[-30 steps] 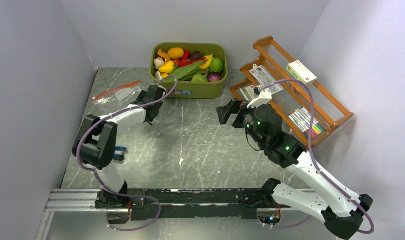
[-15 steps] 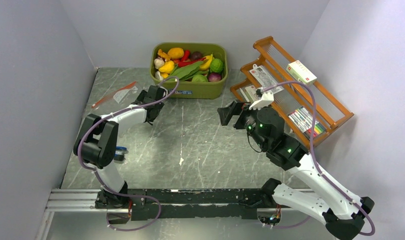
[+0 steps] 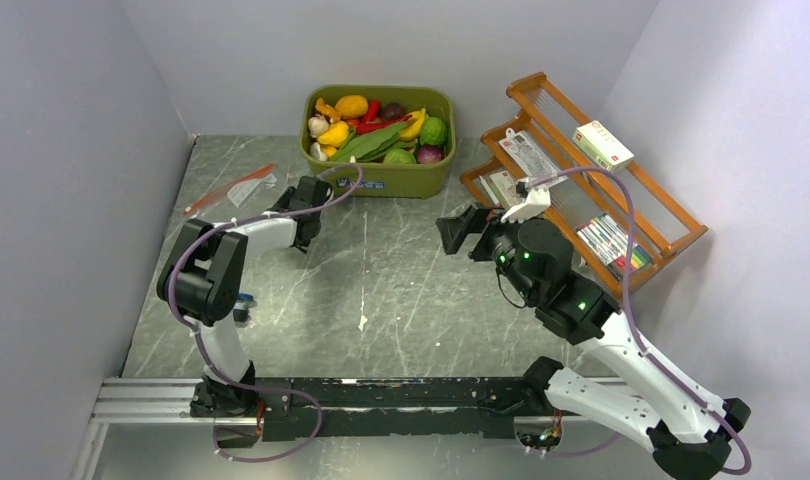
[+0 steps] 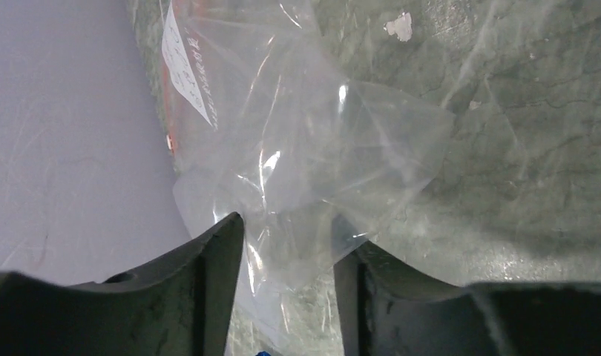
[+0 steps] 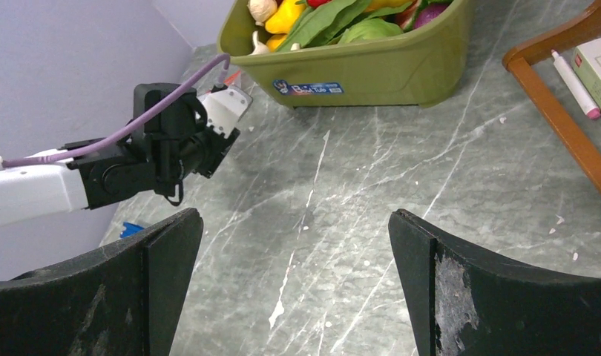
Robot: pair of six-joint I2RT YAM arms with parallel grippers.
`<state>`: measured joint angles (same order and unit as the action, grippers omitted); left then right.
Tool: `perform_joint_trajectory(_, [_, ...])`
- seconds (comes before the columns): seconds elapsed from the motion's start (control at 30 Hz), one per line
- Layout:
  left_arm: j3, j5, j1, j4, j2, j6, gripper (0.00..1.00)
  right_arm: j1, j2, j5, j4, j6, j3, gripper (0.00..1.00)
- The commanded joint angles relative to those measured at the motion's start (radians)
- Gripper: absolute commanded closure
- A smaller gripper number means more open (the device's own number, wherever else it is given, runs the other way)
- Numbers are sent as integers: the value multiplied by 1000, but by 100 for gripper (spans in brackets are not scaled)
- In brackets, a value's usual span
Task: Place the food in the zip-top bag and seal the zipper
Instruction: Pick up the zipper food storage bag at the center of the board.
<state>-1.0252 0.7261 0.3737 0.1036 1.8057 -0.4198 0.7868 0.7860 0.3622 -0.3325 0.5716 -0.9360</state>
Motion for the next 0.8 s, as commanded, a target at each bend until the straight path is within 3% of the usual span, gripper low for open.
perform_joint_trajectory(0.0, [-50, 29, -7, -16, 11, -10, 61, 4, -18, 8, 6, 9, -4, 0])
perform_joint_trajectory(0.13, [-73, -4, -6, 34, -26, 16, 91, 6, -39, -1, 25, 12, 20, 1])
perform_joint_trajectory(0.17, [-78, -21, -4, 53, -39, 27, 93, 3, -44, -2, 27, 13, 25, 1])
perform_joint_trajectory(0.4, [-150, -164, 50, 281, -118, 132, 93, 4, -53, 16, 31, 13, 37, 2])
perform_joint_trajectory(0.53, [-164, -351, 81, 391, -188, 210, 93, 4, -52, 29, 30, 9, 55, 1])
perform_joint_trajectory(0.77, [-60, -668, 112, 381, -461, 311, 93, 6, -52, 13, 55, -25, 83, 1])
